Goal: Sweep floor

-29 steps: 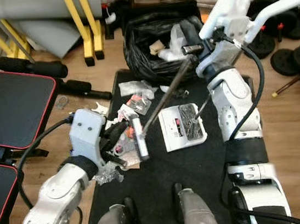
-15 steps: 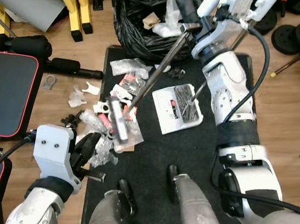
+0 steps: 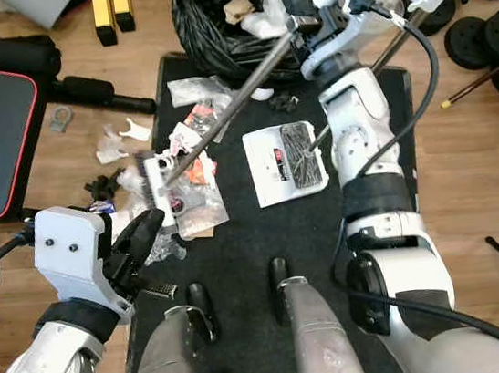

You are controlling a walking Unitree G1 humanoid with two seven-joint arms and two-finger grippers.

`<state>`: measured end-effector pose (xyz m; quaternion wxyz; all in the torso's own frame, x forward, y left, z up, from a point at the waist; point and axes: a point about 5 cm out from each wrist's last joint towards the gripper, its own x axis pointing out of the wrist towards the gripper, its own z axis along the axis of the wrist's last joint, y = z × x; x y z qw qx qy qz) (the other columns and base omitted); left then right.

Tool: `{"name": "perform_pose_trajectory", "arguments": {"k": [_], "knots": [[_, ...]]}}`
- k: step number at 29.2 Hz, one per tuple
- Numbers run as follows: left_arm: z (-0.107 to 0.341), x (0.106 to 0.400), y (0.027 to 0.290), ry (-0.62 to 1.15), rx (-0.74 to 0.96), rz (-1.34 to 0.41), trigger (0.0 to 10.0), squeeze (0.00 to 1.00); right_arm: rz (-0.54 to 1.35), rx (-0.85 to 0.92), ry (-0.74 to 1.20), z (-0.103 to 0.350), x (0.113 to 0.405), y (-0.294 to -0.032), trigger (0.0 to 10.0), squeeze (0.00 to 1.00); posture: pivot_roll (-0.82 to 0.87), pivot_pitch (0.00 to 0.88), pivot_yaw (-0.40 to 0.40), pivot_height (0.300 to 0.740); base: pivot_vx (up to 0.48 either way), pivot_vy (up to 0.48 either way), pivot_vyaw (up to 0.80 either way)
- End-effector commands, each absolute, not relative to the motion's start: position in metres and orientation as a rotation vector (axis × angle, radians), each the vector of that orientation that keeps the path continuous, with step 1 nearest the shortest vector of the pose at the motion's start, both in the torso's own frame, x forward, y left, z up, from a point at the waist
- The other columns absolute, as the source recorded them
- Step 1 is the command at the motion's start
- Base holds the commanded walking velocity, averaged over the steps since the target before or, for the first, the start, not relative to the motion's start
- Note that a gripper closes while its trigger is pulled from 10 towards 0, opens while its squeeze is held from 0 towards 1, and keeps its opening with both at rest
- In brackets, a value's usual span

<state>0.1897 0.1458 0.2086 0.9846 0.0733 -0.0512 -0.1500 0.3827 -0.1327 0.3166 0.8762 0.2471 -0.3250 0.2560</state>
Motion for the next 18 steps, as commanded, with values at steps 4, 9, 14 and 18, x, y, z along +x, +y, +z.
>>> {"name": "perform_pose_trajectory", "arguments": {"k": [4,9,14,18], "knots": [[0.207,0.185,0.150,-0.085,0.134,-0.192,10.0,0.00,0.535,0.562,-0.740,0.320,0.381,-0.135,10.0,0.00,-0.01,0.591,-0.151,0.740,0.000,0.000,0.00],[0.209,0.182,0.149,-0.089,0.131,-0.195,10.0,0.00,0.553,0.479,-0.701,0.311,0.386,-0.120,10.0,0.00,-0.02,0.601,-0.151,0.740,0.000,0.000,0.00],[0.210,0.181,0.148,-0.086,0.130,-0.198,10.0,0.00,0.575,0.404,-0.686,0.305,0.388,-0.109,10.0,0.00,-0.01,0.605,-0.149,0.740,0.000,0.000,0.00],[0.211,0.180,0.147,-0.084,0.128,-0.198,10.0,0.00,0.581,0.386,-0.689,0.303,0.388,-0.107,10.0,0.00,-0.01,0.610,-0.153,0.740,0.000,0.000,0.00]]}}
